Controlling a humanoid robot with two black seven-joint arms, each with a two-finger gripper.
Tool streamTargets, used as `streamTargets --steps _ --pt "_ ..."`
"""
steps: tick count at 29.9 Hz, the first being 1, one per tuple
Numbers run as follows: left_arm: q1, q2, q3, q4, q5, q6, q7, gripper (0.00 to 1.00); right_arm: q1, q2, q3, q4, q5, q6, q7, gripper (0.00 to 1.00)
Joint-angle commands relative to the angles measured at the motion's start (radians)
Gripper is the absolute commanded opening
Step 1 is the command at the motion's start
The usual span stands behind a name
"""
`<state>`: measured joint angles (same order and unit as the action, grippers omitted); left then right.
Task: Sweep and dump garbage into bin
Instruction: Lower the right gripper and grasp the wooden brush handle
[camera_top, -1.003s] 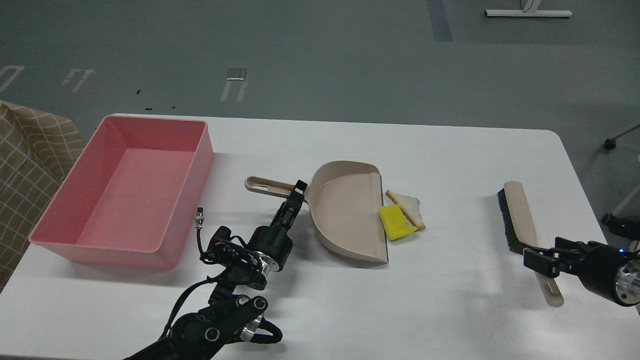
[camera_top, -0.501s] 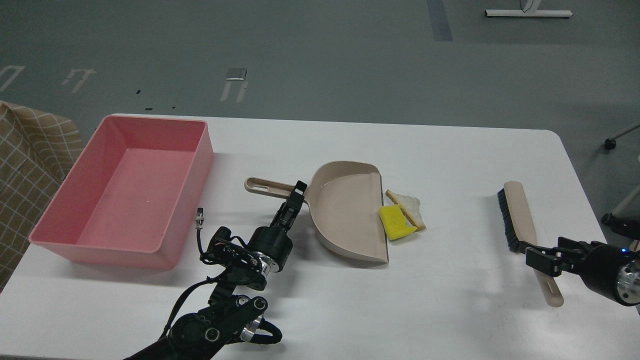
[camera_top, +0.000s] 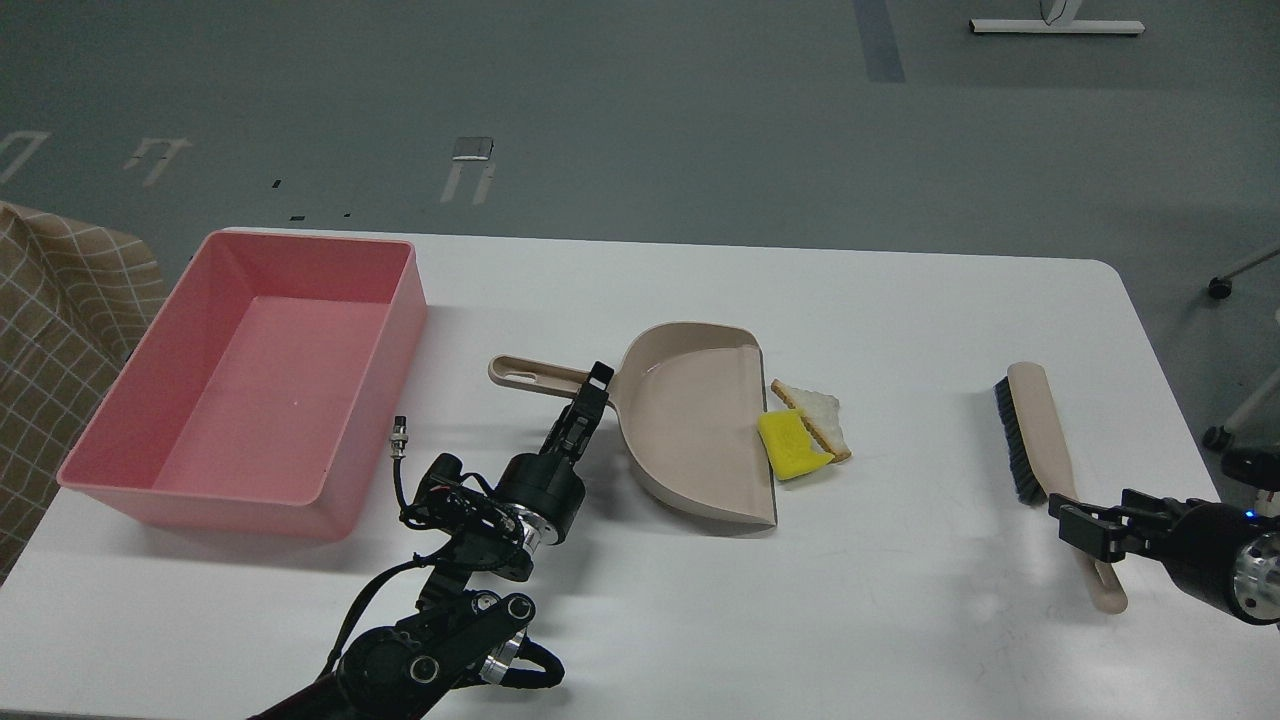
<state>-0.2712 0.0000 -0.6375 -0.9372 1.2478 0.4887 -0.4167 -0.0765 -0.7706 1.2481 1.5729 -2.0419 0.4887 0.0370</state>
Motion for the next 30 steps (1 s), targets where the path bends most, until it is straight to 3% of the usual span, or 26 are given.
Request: streamTargets --steps 1,16,26,30 --pt "0.004 0.000 -0.001 0.000 -0.001 0.000 -0.001 0.29 0.001 0.042 0.001 0.002 0.002 0.000 0.000 0.79" --pt "0.004 0.000 -0.001 0.000 -0.001 0.000 -0.001 0.29 0.000 0.042 -0.001 0.004 0.002 0.000 0.001 0.78" --pt "0.007 0.000 -0.001 0.000 -0.001 0.000 -0.001 0.29 0.007 0.047 0.002 0.006 0.002 0.000 0.001 0.45" --pt "0.004 0.000 -0.001 -0.002 -0.001 0.000 -0.001 0.29 0.006 0.048 0.002 0.007 0.002 0.000 0.001 0.40"
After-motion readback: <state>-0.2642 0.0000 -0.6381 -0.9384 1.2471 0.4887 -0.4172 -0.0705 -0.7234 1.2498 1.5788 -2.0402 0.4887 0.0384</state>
